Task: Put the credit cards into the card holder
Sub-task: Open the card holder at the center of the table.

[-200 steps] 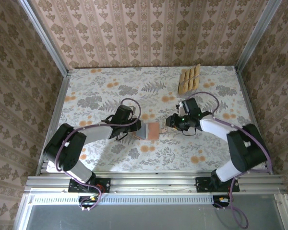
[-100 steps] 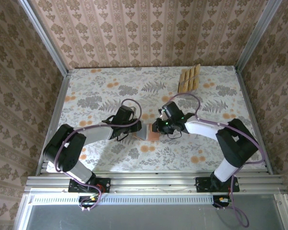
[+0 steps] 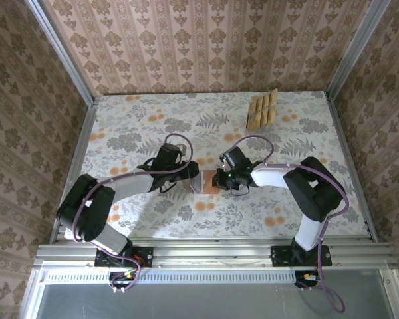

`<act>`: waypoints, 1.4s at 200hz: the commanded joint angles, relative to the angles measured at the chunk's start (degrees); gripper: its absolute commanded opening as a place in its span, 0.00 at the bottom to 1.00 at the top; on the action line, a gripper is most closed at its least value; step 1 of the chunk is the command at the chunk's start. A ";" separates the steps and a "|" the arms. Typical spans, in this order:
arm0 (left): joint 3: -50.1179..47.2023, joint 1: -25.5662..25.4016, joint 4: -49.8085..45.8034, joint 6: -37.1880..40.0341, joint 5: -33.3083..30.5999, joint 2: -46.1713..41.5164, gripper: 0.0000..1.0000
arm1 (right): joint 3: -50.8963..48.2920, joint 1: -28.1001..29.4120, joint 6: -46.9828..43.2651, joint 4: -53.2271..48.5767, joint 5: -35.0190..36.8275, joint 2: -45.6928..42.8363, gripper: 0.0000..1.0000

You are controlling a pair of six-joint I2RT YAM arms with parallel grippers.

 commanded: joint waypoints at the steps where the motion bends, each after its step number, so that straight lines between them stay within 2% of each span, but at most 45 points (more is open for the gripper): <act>1: -1.47 1.70 3.63 -1.54 3.13 -2.07 0.52 | -1.77 -0.24 0.69 -1.24 2.75 2.68 0.06; 36: -2.93 3.03 5.44 -2.43 4.42 -2.73 0.51 | -1.88 -0.25 0.71 -1.15 2.91 3.01 0.05; 88: -4.55 3.47 7.90 -3.64 5.08 -2.99 0.42 | -1.93 -0.25 0.62 -1.13 2.93 3.49 0.05; 119: -5.04 3.47 9.89 -4.23 5.82 -3.57 0.40 | -1.97 -0.42 0.54 -1.03 3.02 3.88 0.05; 143: -5.76 3.47 11.99 -4.98 6.17 -4.19 0.28 | -1.95 -0.49 0.55 -0.84 3.01 4.24 0.05; 164: -5.42 3.47 12.00 -5.09 6.96 -3.80 0.24 | -1.95 -0.51 0.47 -0.75 2.93 4.46 0.05; 189: -5.76 3.52 13.04 -5.48 7.24 -3.68 0.13 | -2.02 -0.51 0.44 -0.60 2.93 4.63 0.04; 230: -5.32 3.25 13.83 -6.33 7.92 -2.99 0.00 | -1.95 -0.60 0.43 -0.27 2.65 5.32 0.04; 280: -3.78 -0.33 16.84 -8.18 8.47 0.84 0.00 | -1.62 -0.60 0.43 0.26 2.14 6.64 0.04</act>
